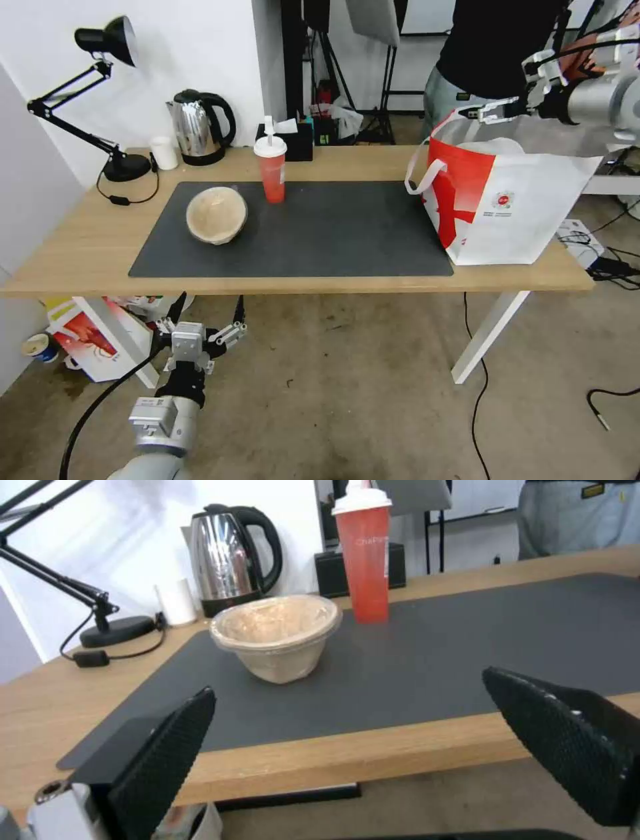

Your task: Pick up the trash from the table and place it into the takeout bag.

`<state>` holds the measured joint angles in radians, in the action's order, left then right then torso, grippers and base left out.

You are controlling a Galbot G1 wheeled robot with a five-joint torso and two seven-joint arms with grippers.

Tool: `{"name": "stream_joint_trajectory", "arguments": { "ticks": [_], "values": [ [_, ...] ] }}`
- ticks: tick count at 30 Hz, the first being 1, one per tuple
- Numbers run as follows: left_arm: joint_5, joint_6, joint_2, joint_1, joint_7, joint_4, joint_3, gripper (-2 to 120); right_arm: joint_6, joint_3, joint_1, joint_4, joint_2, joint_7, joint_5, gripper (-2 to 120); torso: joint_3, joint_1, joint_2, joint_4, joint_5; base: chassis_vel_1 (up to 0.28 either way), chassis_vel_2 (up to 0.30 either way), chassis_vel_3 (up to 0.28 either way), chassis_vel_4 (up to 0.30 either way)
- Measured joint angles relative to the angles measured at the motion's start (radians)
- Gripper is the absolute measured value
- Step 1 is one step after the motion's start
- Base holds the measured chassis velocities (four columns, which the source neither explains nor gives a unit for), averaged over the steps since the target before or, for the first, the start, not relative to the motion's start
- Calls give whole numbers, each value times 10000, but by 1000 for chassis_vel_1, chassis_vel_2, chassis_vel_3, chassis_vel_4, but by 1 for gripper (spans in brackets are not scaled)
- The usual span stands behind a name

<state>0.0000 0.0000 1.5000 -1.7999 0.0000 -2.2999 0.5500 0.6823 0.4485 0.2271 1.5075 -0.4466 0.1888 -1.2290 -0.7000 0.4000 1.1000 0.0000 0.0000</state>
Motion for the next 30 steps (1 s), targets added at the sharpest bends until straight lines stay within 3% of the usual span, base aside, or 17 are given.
{"name": "stream_joint_trajectory", "arguments": {
  "ticks": [1,3,4,5,7,13,17,20,26,30],
  "values": [
    [0,0,0,0,0,0,-1,100,-40,-190,-161,52,12,-21,0,100,0,0,0,0,-1,0,0,0,0],
    [0,0,0,0,0,0,0,100,-1250,-1181,-1280,445,75,131,-15,100,0,0,0,-2,2,0,0,0,0],
    [0,0,0,0,0,0,0,100,-1250,-1181,-1280,445,75,131,-15,100,0,0,0,-2,2,0,0,0,0],
    [0,0,0,0,0,0,1,100,-2302,-1812,-2004,729,75,151,-35,100,-1,0,0,0,6,0,0,0,0],
    [0,0,0,0,0,0,0,100,-3448,-2477,-2730,1211,129,-185,-123,100,-1,0,0,0,0,0,0,0,0],
    [0,0,0,0,0,0,0,100,-4573,-3235,-3414,2339,356,-1297,-226,100,-1,0,0,-2,3,0,0,0,0],
    [0,0,0,0,0,0,0,100,-5682,-3374,-3392,2868,285,-2049,777,100,0,-1,0,1,0,0,0,0,0],
    [0,0,0,0,0,0,1,100,-5685,-3522,-3384,3427,295,-2659,1560,100,0,0,0,0,-4,0,0,0,0],
    [0,0,0,0,0,0,-1,100,-5237,-4061,-4493,5771,-279,-5982,1402,100,0,-1,0,4,-5,0,0,0,0],
    [0,0,1,0,0,0,0,100,-5560,-4348,-5550,6677,-675,-6867,1900,100,0,0,0,2,3,0,0,0,0]
  ]
}}
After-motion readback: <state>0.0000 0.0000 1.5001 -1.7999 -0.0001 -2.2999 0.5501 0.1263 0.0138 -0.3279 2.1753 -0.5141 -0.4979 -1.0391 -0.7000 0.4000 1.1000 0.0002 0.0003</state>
